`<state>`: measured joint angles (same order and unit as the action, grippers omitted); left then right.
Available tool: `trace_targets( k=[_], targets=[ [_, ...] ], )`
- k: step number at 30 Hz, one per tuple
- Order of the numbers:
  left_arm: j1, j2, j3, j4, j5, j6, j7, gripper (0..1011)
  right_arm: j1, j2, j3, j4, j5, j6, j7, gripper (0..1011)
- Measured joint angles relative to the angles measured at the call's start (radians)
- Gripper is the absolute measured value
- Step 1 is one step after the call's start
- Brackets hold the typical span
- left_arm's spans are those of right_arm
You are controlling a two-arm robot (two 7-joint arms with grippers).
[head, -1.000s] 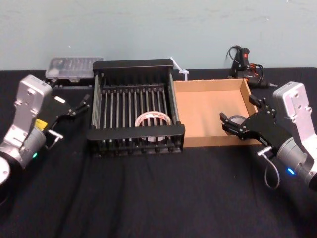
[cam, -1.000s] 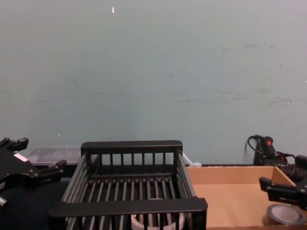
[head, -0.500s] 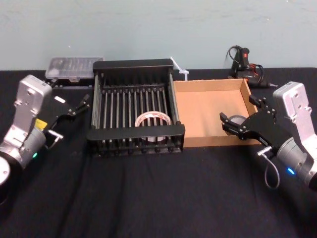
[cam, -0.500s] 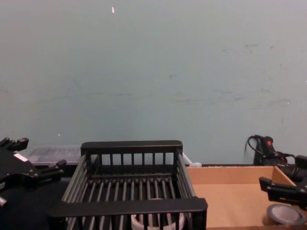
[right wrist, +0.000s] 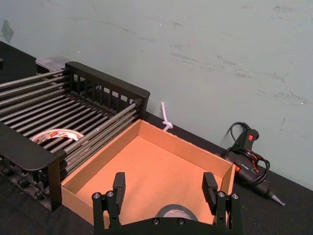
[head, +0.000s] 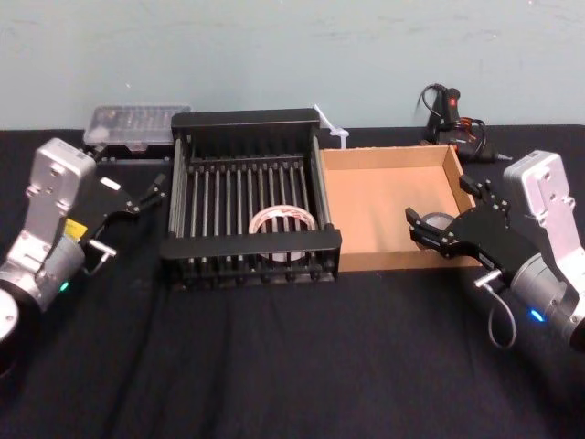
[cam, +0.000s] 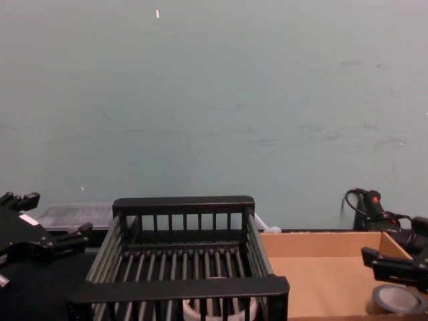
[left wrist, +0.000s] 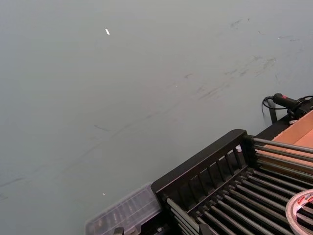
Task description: Pick up the white tape and place it into the black box , Pick up the silver tape and place it into the brown box.
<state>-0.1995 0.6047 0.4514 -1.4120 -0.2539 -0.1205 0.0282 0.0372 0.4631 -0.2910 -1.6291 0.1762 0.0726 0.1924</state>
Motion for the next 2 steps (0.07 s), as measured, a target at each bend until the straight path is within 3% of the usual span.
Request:
trace_targets(
  k=[2],
  targets=[
    [0.000, 0.000, 0.000, 0.000, 0.000, 0.000, 0.000, 1001, 0.000, 0.000, 0.000, 0.000, 0.000, 0.000, 0.000, 1002]
  ],
)
